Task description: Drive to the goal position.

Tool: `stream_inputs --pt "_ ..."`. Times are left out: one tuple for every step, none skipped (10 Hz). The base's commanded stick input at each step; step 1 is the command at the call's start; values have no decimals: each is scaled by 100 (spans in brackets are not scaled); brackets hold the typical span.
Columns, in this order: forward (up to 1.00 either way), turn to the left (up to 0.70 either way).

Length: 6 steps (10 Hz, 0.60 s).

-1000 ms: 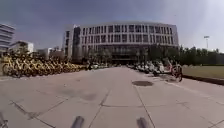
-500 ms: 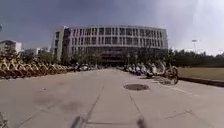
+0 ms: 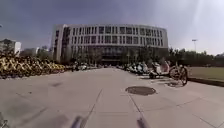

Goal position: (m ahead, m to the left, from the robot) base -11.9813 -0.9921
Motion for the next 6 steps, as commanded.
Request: stream_inputs --pt "100 0" --pt "100 0" --pt "100 0" --pt "100 0" --pt "100 0" --pt "100 0"
